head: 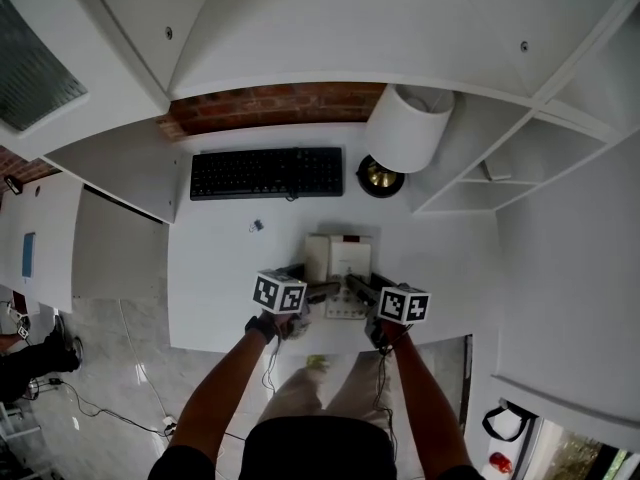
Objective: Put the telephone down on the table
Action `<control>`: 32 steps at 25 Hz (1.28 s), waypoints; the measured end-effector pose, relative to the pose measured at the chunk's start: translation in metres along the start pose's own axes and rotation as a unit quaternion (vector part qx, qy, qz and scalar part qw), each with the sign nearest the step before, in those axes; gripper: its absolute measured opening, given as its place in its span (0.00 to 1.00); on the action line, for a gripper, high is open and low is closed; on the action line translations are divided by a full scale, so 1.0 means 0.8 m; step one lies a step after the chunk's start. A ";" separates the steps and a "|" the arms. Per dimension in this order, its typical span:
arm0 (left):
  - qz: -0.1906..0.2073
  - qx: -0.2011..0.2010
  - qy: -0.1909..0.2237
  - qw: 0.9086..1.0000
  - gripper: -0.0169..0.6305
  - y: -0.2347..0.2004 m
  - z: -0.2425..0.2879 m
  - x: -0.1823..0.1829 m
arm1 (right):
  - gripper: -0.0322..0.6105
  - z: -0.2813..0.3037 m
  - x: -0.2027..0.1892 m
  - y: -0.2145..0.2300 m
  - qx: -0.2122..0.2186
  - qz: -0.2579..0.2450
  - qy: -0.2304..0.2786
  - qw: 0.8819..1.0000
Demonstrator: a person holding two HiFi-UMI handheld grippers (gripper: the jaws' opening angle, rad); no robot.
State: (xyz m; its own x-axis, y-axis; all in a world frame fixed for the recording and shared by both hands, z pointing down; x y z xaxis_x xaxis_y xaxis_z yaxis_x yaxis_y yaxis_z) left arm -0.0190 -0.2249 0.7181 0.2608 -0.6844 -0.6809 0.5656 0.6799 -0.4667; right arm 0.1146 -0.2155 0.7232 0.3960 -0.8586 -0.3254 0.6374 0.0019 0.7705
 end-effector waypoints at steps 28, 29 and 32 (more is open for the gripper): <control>0.123 0.146 0.200 0.961 0.05 0.161 -0.244 0.080 | 0.05 -0.246 -0.006 -0.195 0.020 -0.208 0.219 0.953; 0.122 0.149 0.206 0.959 0.05 0.167 -0.252 0.080 | 0.05 -0.255 -0.006 -0.203 0.022 -0.211 0.226 0.951; 0.114 0.144 0.220 0.958 0.05 0.185 -0.266 0.078 | 0.05 -0.277 -0.003 -0.223 0.028 -0.224 0.243 0.943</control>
State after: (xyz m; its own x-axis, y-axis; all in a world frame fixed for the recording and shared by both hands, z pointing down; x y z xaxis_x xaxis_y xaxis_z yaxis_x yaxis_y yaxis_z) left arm -0.0856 -0.1107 0.4862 0.0831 -0.3064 -0.9483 0.7417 0.6546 -0.1465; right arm 0.1462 -0.1001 0.4653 0.3603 -0.4306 -0.8275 0.7822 -0.3440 0.5195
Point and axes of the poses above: the fingertips, and each gripper's own axes: z forward along the fingers, y to its right, x out of its top, the point moved 4 cm from there along -z, backward along the fingers, and after that the axes turned 14 degrees about z, right-handed, at the moved point
